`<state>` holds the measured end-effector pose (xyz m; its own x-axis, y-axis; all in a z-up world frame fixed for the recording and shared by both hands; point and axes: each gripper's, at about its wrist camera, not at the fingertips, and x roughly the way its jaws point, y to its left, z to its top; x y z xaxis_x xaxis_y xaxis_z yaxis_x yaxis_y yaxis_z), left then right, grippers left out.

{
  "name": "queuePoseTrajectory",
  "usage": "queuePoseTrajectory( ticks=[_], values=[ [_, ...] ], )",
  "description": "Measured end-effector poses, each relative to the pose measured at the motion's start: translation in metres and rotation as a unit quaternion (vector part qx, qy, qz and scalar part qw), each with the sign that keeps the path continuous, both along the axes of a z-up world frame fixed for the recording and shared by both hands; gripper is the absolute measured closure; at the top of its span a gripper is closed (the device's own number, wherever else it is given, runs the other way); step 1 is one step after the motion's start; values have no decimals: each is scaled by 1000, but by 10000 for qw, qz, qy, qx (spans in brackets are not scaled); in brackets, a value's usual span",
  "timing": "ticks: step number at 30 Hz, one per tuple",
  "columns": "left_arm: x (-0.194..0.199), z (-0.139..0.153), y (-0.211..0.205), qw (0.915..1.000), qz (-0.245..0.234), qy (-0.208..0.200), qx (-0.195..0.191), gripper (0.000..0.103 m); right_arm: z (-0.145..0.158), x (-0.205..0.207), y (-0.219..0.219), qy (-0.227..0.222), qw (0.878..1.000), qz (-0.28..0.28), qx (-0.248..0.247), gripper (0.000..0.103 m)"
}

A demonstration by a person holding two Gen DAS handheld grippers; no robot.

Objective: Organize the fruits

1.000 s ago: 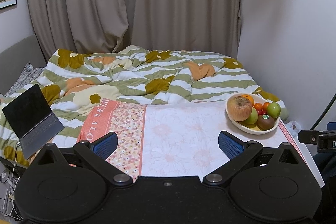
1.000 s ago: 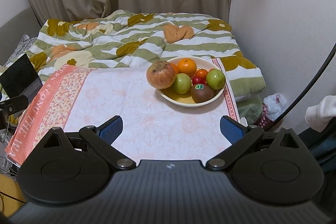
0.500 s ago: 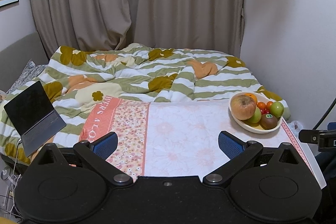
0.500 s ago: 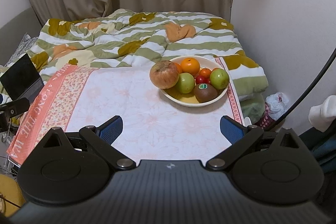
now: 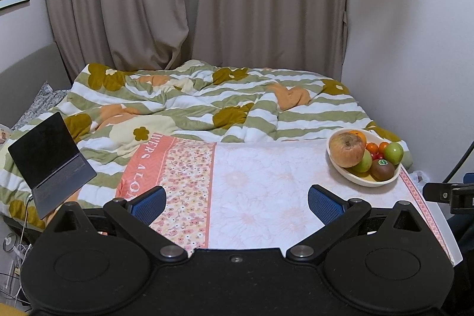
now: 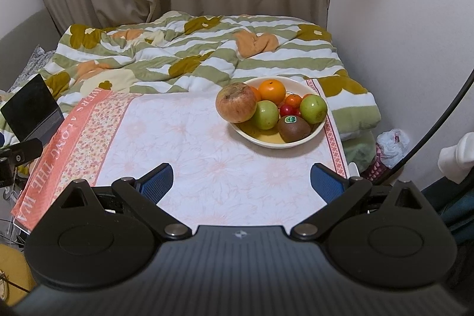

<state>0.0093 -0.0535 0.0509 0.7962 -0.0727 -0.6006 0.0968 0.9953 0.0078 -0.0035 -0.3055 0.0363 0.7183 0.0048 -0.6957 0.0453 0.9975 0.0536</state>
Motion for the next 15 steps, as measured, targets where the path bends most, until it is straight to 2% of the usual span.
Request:
queuePoseTrajectory(
  ticks=[9,15],
  values=[
    [-3,1,0,9998,95,-50,169,0,0,0,1,1,10000,-3,4,0],
    [-3,-2,2,9999,115,-44,86,0,0,0,2,16,10000,4,52,0]
  ],
)
